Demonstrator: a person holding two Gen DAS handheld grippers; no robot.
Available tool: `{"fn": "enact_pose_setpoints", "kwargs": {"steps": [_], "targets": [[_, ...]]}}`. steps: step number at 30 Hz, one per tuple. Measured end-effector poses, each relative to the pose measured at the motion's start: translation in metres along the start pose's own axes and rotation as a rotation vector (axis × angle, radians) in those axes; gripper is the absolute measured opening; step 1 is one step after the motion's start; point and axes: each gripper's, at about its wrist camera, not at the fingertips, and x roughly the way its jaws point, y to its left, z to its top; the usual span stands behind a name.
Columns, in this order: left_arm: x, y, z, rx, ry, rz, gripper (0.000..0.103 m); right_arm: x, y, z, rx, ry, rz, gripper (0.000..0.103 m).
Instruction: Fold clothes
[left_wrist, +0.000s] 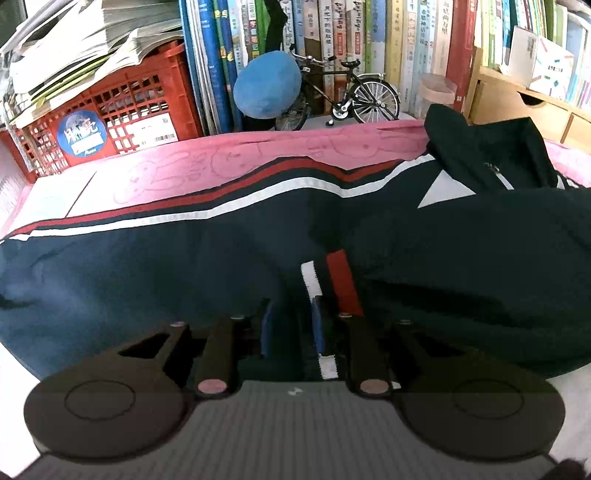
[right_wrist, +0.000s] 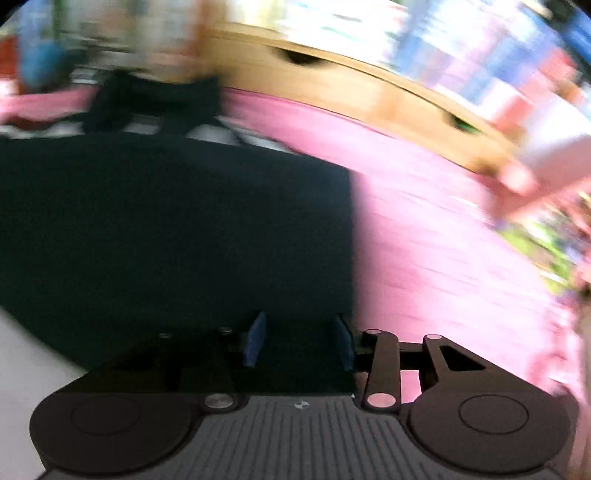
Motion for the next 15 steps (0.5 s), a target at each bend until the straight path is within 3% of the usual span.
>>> {"fn": "enact_pose_setpoints", "kwargs": {"steps": [2,4,6,10,15], "targets": [[0.0,0.002,0.0,-0.003,-0.002,-0.006,0.023,0.007,-0.027,0.003,0.053,0.047,-0.058,0.061],[0.0,0.003,0.0,-0.005,-0.001,-0.011,0.024,0.006,-0.035,0.011,0.048,0.051,-0.156,0.048],[0.0,0.003,0.0,-0.003,-0.004,-0.013,0.024,-0.003,-0.03,0.019,0.053,0.011,-0.185,0.045],[-0.001,0.002,-0.002,0.013,-0.011,-0.007,0.025,-0.019,0.015,0.04,0.071,-0.093,0.026,0.045],[-0.001,0.001,-0.002,0.021,-0.013,-0.003,0.025,-0.017,0.116,0.062,-0.049,-0.178,0.275,0.045]]}}
